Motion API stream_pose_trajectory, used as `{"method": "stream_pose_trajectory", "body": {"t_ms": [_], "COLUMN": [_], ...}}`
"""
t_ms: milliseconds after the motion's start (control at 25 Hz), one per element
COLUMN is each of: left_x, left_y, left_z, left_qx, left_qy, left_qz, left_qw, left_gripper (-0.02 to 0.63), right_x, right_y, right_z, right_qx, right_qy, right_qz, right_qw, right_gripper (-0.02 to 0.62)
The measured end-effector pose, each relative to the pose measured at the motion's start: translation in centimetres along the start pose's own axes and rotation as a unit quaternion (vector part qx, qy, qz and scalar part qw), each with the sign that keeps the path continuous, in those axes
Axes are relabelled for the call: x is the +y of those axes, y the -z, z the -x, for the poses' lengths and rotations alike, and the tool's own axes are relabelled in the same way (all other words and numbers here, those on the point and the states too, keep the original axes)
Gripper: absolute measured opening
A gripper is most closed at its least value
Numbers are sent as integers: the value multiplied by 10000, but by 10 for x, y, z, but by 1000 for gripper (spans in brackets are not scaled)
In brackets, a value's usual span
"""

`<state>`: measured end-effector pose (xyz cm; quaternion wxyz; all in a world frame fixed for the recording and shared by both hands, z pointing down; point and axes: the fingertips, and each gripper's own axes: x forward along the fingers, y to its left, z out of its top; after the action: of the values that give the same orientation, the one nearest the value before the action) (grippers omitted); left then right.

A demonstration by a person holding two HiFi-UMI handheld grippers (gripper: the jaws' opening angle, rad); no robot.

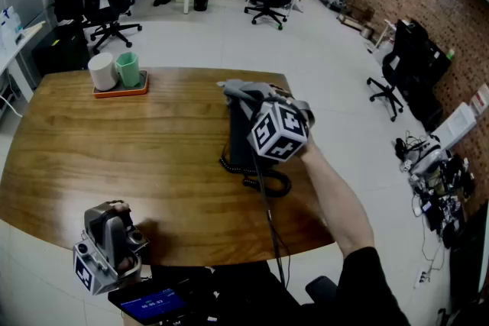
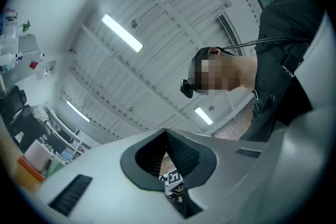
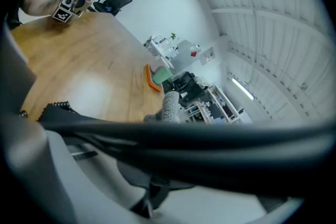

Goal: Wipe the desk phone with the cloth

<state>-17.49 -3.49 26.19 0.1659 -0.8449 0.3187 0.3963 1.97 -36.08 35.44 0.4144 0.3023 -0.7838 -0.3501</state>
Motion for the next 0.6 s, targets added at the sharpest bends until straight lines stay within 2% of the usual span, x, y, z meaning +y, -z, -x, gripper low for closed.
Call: {"method": "stream_pose_trajectory", "body": {"t_ms": [80, 200, 400, 440, 480, 520, 600], "left_x": [-1, 0, 1, 1, 1, 0, 0], "left_y": [-1, -3, -3, -3, -2, -2, -1], "left_z": [-2, -3, -4, -3, -3, -3, -1], "left_qx": [-17, -2, 6, 14, 20, 21, 7], "left_qy": [23, 86, 125, 126, 127, 129, 130], "left_qz": [3, -8, -43, -47, -51, -56, -61], "left_qw": [10000, 10000, 9999, 9999, 9999, 9999, 9999], "left_gripper": [-5, -5, -5, -5, -5, -5, -5], "right_x": [13, 60, 143, 146, 141, 127, 80], "right_y": [-2, -11, -18, -19, -21, -23, -27], "right_z": [12, 41, 97, 102, 103, 100, 85], "right_qx": [22, -55, -301, -378, -448, -501, -617], "right_qy": [-297, -1039, -2447, -2527, -2440, -2196, -1406], "right_qz": [268, 683, 1206, 1241, 1214, 1109, 659], "right_qw": [9992, 9922, 9616, 9588, 9611, 9680, 9859], "right_gripper": [25, 23, 25, 25, 25, 25, 25]}}
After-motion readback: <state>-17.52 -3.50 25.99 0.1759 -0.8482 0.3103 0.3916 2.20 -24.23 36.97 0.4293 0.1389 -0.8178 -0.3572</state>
